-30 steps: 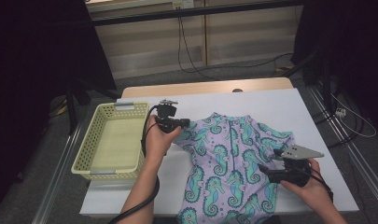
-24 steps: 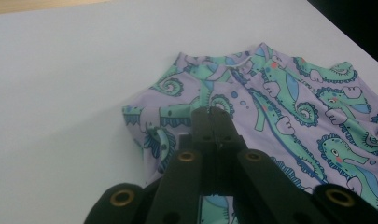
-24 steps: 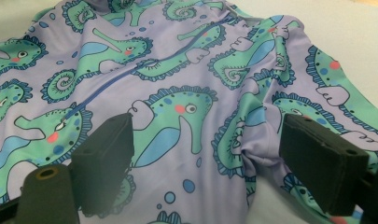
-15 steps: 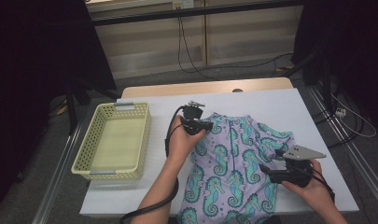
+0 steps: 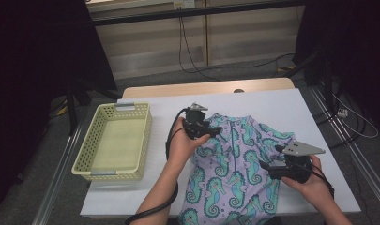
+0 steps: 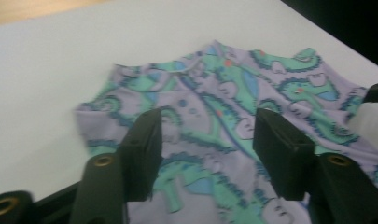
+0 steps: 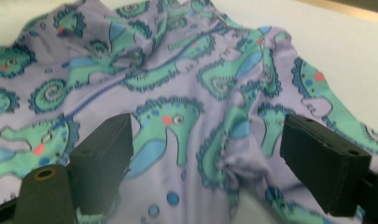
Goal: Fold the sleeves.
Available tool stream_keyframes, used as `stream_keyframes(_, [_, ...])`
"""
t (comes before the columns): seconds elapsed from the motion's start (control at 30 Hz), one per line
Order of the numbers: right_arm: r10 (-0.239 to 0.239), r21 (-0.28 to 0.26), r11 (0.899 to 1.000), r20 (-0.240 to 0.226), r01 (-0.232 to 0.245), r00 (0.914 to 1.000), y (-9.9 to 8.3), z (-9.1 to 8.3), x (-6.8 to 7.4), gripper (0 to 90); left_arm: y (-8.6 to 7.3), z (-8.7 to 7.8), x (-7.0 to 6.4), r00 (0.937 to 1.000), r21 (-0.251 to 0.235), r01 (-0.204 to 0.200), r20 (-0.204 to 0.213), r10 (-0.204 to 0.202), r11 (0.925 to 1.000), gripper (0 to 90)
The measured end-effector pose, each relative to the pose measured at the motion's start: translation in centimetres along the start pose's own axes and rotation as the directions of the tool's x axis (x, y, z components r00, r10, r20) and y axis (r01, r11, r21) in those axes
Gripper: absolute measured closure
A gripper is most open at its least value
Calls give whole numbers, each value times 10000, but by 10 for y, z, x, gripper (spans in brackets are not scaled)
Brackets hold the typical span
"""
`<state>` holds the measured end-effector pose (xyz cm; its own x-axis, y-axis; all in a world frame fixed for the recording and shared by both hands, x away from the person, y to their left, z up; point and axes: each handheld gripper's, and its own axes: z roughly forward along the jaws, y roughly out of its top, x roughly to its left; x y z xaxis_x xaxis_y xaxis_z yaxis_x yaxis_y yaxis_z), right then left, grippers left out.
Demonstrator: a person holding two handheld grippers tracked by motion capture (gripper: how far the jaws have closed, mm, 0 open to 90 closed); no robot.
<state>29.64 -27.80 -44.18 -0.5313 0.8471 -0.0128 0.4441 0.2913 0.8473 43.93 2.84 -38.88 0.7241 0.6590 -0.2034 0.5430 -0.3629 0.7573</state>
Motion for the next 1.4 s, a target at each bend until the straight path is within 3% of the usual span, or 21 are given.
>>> stream_keyframes(0.13, [-78,10,10000,-119,78,9999,11,8,4,175,-9,-10,17,9993,-28,-51,-362,50,10000,331])
stream_keyframes(0.33, [-228,136,9996,-377,233,9990,26,30,13,221,-17,-21,31,9986,-148,-68,-532,60,9999,300])
stream_keyframes(0.5, [-211,323,9992,-692,234,9974,41,51,19,382,-23,-26,38,9977,-200,-169,-656,156,9997,273])
stream_keyframes(0.67, [-277,510,9982,-874,323,9958,51,74,26,466,-28,-32,46,9969,-120,-265,-741,255,9996,259])
stream_keyframes(0.83, [-277,1131,9930,-662,351,9974,57,98,31,526,-32,-37,54,9962,-136,-164,-857,152,9998,254])
stream_keyframes(0.93, [-54,1329,9909,-998,187,9950,57,109,32,635,-34,-41,58,9962,-224,-60,-870,40,9997,253])
stream_keyframes(1.0, [-151,1426,9893,-1127,312,9935,57,115,32,755,-34,-43,61,9958,-254,-32,-918,8,9997,251])
stream_keyframes(1.1, [-136,1730,9842,-1381,376,9903,54,119,30,882,-35,-46,61,9956,-327,21,-937,-51,9995,250])
stream_keyframes(1.33, [-579,1366,9881,-920,702,9941,66,107,8,899,-37,-48,63,9959,-258,39,-904,-62,9997,245])
stream_keyframes(1.4, [-313,1294,9906,-1050,448,9940,68,108,0,898,-37,-48,63,9961,-220,73,-877,-92,9997,243])
